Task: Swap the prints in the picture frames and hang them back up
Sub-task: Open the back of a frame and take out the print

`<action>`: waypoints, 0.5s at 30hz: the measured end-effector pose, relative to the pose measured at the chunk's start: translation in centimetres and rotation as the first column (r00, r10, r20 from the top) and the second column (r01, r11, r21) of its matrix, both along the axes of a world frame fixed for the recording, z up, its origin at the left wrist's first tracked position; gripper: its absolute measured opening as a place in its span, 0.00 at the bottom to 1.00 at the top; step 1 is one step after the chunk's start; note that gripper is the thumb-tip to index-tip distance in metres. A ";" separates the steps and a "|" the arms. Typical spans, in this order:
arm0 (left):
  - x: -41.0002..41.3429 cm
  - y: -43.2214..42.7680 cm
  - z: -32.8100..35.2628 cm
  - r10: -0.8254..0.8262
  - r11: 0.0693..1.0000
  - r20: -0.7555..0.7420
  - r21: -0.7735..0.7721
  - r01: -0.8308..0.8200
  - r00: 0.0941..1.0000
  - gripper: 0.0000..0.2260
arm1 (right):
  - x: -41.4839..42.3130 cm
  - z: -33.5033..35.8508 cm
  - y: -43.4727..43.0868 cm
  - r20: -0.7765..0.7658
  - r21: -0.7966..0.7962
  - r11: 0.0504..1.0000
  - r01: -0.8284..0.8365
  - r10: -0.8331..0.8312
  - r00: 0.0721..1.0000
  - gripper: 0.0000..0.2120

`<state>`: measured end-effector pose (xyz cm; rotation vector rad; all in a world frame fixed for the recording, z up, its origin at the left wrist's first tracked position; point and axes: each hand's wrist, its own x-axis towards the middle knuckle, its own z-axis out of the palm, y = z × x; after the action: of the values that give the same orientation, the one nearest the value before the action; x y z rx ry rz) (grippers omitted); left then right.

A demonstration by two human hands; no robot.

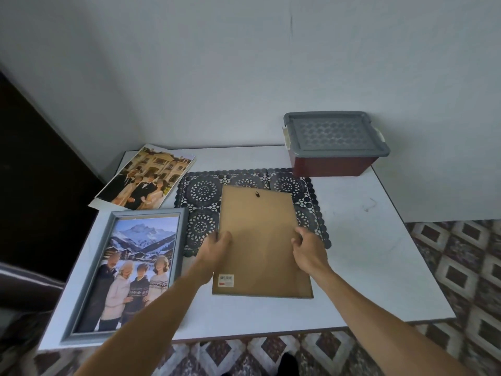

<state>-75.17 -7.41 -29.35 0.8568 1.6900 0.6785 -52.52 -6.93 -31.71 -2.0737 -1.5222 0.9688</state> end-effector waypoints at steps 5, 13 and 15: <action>0.5 0.0 -1.2 -0.212 0.976 -0.552 -0.080 0.202 0.806 0.21 | 0.4 -0.8 -0.5 0.021 0.050 0.999 -0.011 0.010 1.000 0.22; -0.1 0.2 -2.4 -0.319 0.932 -0.662 -0.091 0.351 0.678 0.14 | 0.5 -2.0 -0.4 0.082 0.075 0.997 -0.028 0.021 0.996 0.17; -0.2 0.3 -2.7 -0.324 0.932 -0.658 -0.098 0.350 0.679 0.13 | 0.4 -2.1 -0.2 0.094 0.079 0.996 -0.030 0.022 0.995 0.15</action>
<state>-75.35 -7.11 -32.02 1.5281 2.0578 0.1270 -52.15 -7.18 -33.83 -2.0733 -1.6116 0.8157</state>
